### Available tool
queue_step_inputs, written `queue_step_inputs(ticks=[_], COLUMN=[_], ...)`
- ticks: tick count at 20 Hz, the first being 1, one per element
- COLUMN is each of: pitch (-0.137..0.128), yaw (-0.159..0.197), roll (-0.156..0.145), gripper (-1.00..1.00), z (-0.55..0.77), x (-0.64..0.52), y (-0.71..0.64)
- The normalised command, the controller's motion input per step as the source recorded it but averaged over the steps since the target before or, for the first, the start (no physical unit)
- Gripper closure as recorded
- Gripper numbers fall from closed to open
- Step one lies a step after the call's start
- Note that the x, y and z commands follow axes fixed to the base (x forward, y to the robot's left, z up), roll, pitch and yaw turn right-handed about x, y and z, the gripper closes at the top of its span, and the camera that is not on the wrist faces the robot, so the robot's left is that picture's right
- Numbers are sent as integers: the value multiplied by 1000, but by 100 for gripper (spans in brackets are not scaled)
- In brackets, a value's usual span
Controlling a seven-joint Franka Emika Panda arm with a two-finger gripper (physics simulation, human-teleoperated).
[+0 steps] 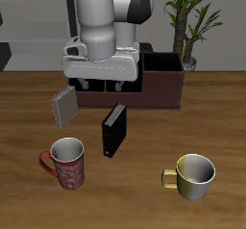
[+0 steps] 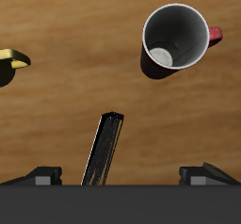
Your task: Place the black book into the back desk caddy's front compartment
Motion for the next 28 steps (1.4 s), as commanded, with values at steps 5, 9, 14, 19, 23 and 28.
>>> queue_step_inputs(ticks=[5, 9, 14, 19, 23, 28], pitch=[-30, -7, -13, -62, -28, -2], yaw=[-46, -67, -26, -19, -15, -39], roll=[-4, -14, -19, -13, -39, -36], gripper=[-100, -100, -100, -100, -100, -100], z=[-166, -291, -258, -253, -230, -227], x=[99, 88, 18, -64, 4, 18], y=[93, 93, 63, 70, -76, -154])
